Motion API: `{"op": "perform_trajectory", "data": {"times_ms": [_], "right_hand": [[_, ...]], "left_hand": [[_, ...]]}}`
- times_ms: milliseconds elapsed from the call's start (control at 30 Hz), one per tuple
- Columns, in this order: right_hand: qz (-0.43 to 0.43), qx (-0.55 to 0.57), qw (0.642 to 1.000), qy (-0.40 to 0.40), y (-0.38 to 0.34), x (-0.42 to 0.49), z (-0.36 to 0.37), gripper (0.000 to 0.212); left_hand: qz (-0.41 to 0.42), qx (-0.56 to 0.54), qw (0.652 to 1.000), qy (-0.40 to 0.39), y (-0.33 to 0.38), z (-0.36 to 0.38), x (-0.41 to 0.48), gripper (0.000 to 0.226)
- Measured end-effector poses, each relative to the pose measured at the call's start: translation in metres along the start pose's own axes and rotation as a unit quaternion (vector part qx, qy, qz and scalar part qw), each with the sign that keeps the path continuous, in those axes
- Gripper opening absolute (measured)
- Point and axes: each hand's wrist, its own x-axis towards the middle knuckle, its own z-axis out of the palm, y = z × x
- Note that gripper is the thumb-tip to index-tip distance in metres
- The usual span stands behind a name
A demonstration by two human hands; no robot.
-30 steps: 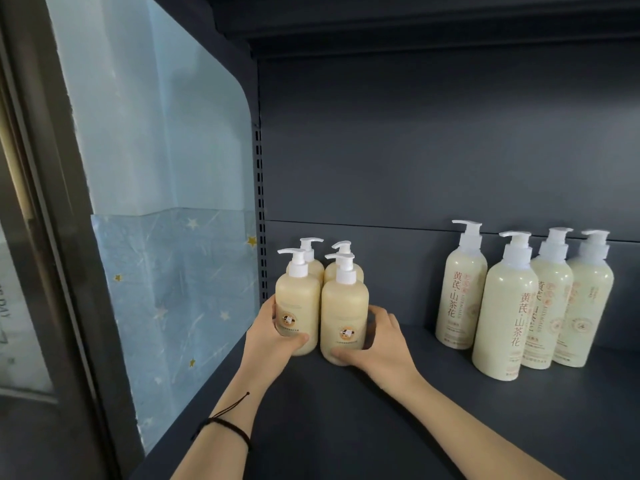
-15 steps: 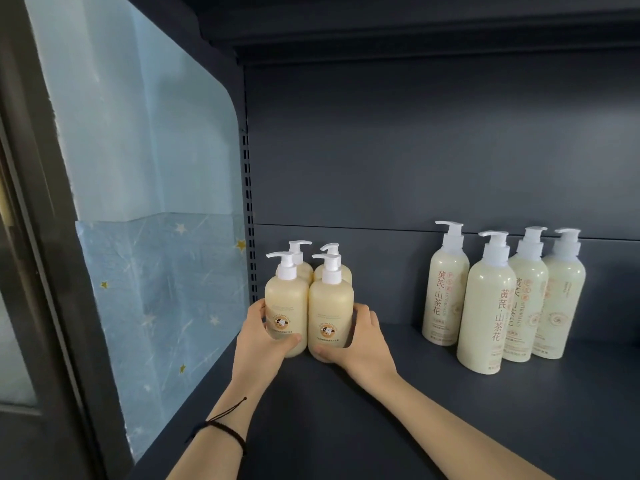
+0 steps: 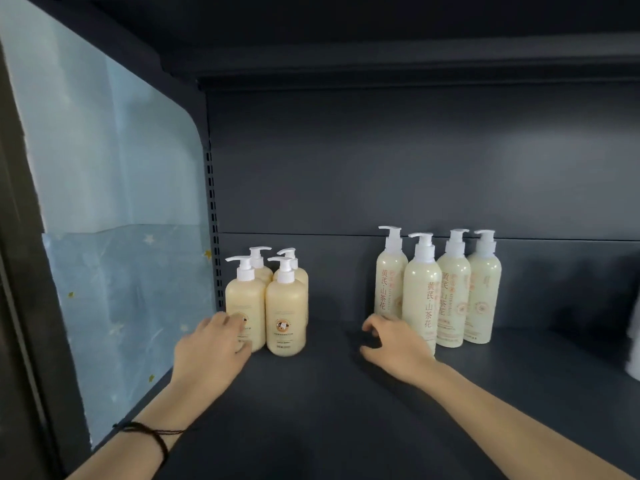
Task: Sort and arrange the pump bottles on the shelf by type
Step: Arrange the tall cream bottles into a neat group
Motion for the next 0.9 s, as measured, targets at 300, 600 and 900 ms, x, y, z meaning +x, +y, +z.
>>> {"op": "perform_trajectory", "data": {"times_ms": [300, 600, 900], "right_hand": [[0.045, -0.069, 0.995, 0.062, 0.058, -0.031, -0.065, 0.021], [0.077, -0.256, 0.959, 0.091, 0.11, -0.032, -0.09, 0.03], [0.194, 0.031, 0.965, 0.172, 0.112, -0.001, -0.069, 0.046]], "left_hand": [[0.154, 0.089, 0.984, -0.019, 0.117, -0.005, 0.004, 0.032], [0.22, 0.078, 0.972, -0.015, 0.201, 0.014, 0.011, 0.038], [-0.007, -0.369, 0.927, -0.066, 0.261, 0.052, 0.039, 0.089]]}}
